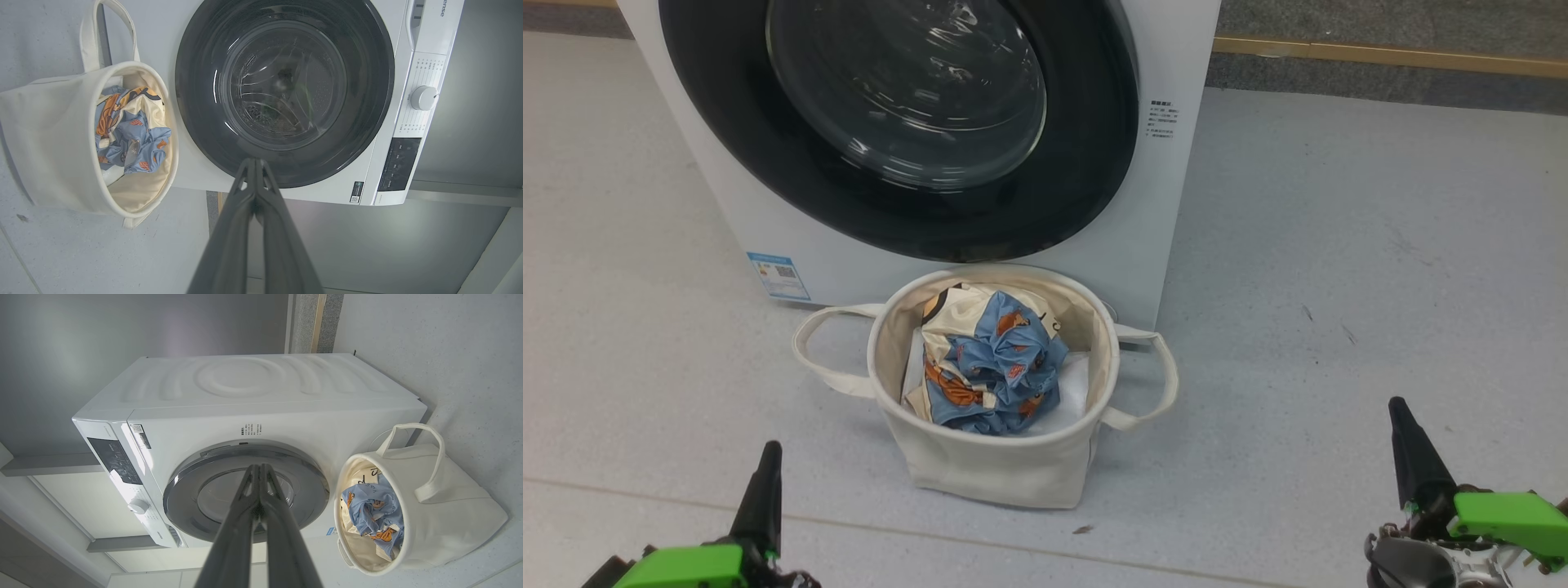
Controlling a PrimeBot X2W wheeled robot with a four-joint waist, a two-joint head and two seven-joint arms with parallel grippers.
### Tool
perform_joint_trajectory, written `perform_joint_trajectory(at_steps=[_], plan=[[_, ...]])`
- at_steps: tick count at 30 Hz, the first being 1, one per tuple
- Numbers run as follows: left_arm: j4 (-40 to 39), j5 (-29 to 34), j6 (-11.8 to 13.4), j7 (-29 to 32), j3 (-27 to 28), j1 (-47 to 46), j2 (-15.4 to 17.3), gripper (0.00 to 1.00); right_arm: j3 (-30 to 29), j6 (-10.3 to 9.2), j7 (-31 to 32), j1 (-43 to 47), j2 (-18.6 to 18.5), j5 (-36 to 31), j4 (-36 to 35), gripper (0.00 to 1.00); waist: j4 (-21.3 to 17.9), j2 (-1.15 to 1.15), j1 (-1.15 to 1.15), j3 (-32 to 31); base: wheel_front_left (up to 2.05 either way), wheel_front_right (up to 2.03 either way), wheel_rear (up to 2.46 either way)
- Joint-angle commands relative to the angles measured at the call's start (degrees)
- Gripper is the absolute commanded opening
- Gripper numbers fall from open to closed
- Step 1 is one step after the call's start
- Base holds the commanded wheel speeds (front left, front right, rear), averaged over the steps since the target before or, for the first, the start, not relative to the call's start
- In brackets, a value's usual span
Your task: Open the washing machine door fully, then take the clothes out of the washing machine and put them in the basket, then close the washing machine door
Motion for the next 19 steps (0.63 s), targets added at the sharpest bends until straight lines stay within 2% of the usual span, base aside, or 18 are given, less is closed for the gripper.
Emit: perform_joint_trajectory(at_steps=[1, 19], plan=[[-2.13, -0.18, -0.41, 0.46, 1.91, -1.39, 0.83, 0.0, 1.09, 0.01, 0.43, -0.83, -0.55, 0.33, -2.15, 0.0, 0.0, 0.0, 0.0, 0.0, 0.0, 0.0, 0.0], [-2.13, -0.18, -0.41, 0.46, 1.91, -1.38, 0.83, 0.0, 1.09, 0.01, 0.43, -0.83, -0.55, 0.33, -2.15, 0.0, 0.0, 0.0, 0.0, 0.0, 0.0, 0.0, 0.0]])
